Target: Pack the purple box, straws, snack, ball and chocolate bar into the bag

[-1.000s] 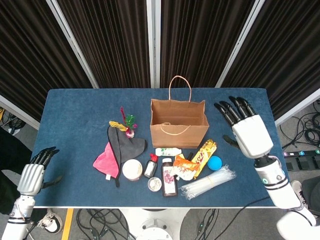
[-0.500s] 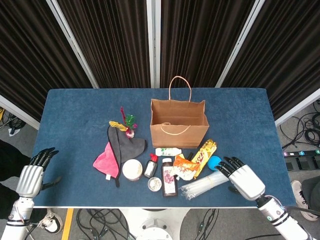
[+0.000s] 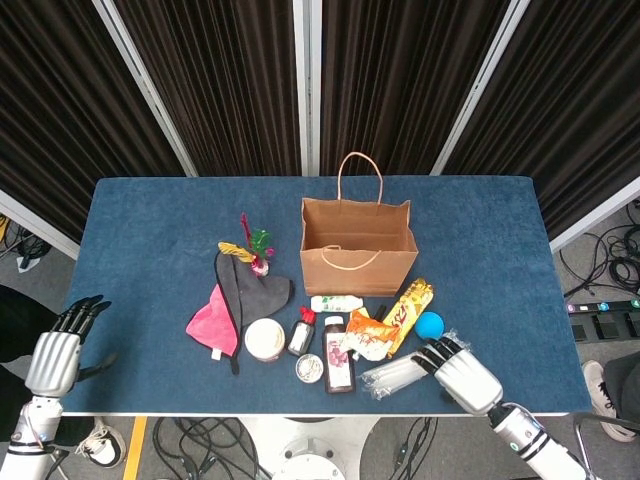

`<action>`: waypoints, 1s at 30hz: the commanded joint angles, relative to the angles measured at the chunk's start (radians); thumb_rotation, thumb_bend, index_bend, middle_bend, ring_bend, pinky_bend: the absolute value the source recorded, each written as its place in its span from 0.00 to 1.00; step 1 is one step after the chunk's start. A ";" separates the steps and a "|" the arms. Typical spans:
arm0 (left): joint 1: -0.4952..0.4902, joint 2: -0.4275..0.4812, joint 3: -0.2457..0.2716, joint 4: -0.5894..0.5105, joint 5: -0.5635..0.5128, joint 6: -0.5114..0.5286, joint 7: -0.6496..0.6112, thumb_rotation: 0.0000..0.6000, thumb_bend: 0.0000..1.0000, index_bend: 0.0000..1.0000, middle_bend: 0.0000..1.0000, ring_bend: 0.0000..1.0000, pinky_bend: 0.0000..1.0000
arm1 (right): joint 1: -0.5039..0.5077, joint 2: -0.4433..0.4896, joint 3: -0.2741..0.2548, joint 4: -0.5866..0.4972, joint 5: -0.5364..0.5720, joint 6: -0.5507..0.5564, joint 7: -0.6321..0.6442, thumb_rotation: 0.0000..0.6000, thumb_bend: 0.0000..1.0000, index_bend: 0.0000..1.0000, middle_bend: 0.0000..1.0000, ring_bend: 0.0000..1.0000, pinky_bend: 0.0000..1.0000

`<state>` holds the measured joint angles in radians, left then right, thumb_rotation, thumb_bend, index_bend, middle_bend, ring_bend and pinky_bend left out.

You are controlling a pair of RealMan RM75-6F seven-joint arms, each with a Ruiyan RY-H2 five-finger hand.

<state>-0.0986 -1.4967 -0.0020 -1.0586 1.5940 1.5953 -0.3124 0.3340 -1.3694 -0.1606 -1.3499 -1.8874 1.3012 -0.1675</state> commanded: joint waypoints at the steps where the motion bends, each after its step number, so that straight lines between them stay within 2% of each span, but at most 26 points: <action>1: 0.006 -0.024 -0.001 0.048 0.011 0.027 -0.021 1.00 0.23 0.23 0.24 0.16 0.24 | 0.013 -0.027 0.017 0.018 -0.012 0.009 -0.014 1.00 0.01 0.26 0.27 0.16 0.26; 8: 0.011 -0.027 -0.004 0.080 0.004 0.032 -0.051 1.00 0.23 0.23 0.24 0.16 0.24 | 0.022 -0.084 0.020 0.070 0.015 -0.027 0.006 1.00 0.02 0.26 0.27 0.16 0.26; 17: 0.012 -0.028 -0.003 0.097 0.001 0.025 -0.069 1.00 0.23 0.23 0.24 0.16 0.24 | -0.007 -0.147 0.020 0.154 0.024 0.037 0.046 1.00 0.05 0.33 0.32 0.22 0.31; 30: 0.011 -0.040 -0.008 0.137 0.008 0.050 -0.089 1.00 0.23 0.23 0.24 0.16 0.24 | 0.009 -0.248 0.024 0.300 0.035 0.023 0.079 1.00 0.10 0.36 0.35 0.24 0.34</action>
<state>-0.0875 -1.5367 -0.0103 -0.9216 1.6015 1.6449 -0.4009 0.3409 -1.6095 -0.1381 -1.0589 -1.8536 1.3223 -0.0919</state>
